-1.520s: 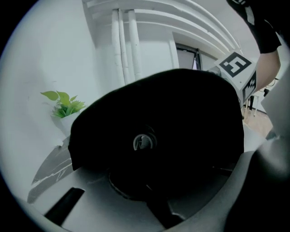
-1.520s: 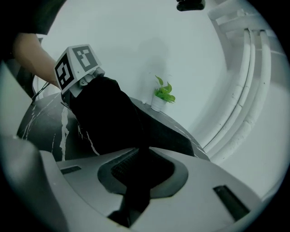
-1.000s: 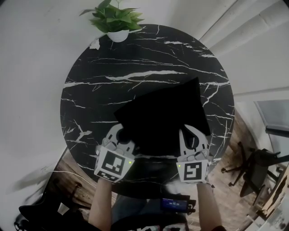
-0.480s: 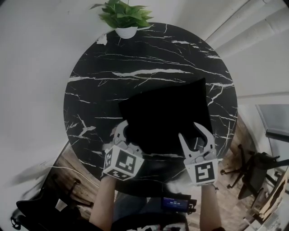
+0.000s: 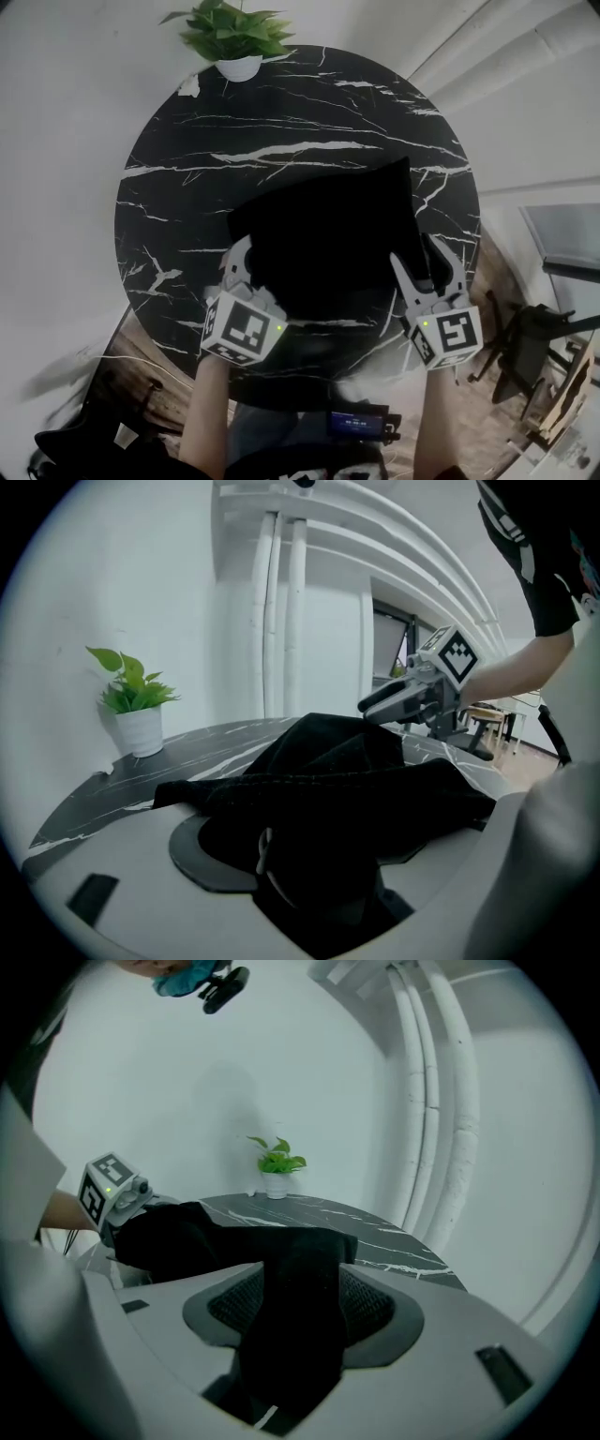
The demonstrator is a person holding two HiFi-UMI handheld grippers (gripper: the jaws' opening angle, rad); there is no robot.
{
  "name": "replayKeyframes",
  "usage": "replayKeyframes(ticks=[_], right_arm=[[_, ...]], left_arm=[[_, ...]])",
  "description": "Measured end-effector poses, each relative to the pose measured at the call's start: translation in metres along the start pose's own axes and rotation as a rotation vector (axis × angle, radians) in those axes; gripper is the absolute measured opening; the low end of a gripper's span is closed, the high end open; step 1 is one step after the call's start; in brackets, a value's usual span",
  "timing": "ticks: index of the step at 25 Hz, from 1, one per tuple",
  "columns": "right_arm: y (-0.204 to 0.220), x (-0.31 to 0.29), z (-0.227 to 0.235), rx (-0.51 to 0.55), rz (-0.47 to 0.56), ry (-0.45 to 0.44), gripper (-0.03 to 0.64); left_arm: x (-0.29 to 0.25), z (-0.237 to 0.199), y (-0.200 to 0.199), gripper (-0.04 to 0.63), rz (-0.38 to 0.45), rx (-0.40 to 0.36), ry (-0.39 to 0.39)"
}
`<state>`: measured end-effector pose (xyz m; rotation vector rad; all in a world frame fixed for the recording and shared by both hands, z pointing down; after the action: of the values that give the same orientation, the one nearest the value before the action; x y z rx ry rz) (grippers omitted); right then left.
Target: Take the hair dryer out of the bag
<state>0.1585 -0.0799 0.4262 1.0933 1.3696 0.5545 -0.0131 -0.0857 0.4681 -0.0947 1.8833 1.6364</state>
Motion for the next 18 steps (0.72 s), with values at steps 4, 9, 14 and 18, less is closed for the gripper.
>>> replayKeyframes(ticks=[4,9,14,18], right_arm=[[0.006,-0.012,0.011,-0.058,-0.022,0.016,0.216],[0.009,-0.017,0.009,-0.117,-0.047,-0.023,0.222],[0.011,-0.02,0.007,-0.114,-0.059,-0.035,0.222],[0.01,-0.02,0.008,-0.108,-0.051,-0.037,0.222]], left_arm=[[-0.009,0.002,0.004,0.313,-0.03,-0.033,-0.01],[-0.018,0.002,0.007,0.319,-0.044,-0.041,-0.02],[-0.022,-0.001,0.005,0.318,-0.043,-0.039,-0.038],[-0.019,-0.013,0.007,0.181,-0.059,-0.031,-0.091]])
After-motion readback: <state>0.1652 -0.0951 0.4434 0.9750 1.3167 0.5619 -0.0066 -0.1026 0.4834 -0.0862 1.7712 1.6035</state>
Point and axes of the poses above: the fingertips, and each gripper's own axes: x backward along the fingers, z to its right, y out of its underside, the point moved 1 cm from there along x, backward along the fingers, and after that the axes turned 8 degrees about y, right-handed, at the moved point
